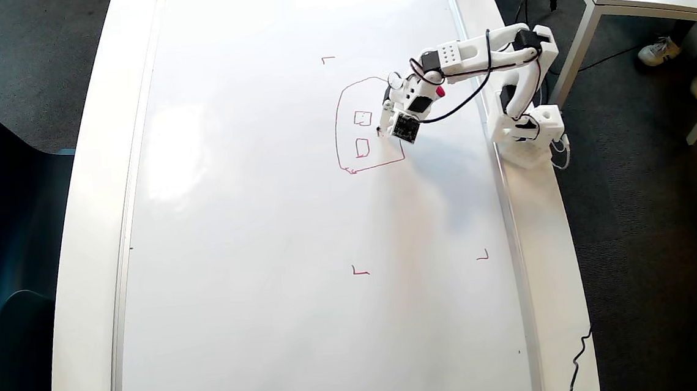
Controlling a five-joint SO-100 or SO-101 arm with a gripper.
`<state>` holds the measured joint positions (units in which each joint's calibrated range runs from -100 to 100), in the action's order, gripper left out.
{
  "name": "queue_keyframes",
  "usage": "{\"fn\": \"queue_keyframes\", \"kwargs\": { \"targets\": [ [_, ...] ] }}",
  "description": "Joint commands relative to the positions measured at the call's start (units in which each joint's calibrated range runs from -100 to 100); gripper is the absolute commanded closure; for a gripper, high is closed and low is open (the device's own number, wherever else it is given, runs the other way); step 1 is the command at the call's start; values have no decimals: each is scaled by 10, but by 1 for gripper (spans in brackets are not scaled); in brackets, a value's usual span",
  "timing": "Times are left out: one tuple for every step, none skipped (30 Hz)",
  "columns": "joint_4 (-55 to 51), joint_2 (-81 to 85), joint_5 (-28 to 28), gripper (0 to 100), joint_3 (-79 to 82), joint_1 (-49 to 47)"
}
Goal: Draw on a whiteboard a robot head using a pen attached to the gripper
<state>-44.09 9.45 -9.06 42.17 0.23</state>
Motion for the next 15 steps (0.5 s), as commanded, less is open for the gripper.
{"fn": "queue_keyframes", "kwargs": {
  "targets": [
    [-5,8,4,99,-1,14],
    [-5,8,5,99,-1,14],
    [-5,8,5,99,-1,15],
    [-5,8,5,99,0,15],
    [-5,8,5,99,0,15],
    [-5,8,5,99,0,16],
    [-5,8,5,99,1,17],
    [-5,9,5,99,4,19],
    [-5,9,5,99,5,19],
    [-6,9,5,99,5,19],
    [-6,10,5,99,5,19],
    [-8,10,6,99,5,19],
    [-21,10,12,99,5,19],
    [-26,11,14,99,5,19],
    [-26,15,14,99,8,19]
  ]
}}
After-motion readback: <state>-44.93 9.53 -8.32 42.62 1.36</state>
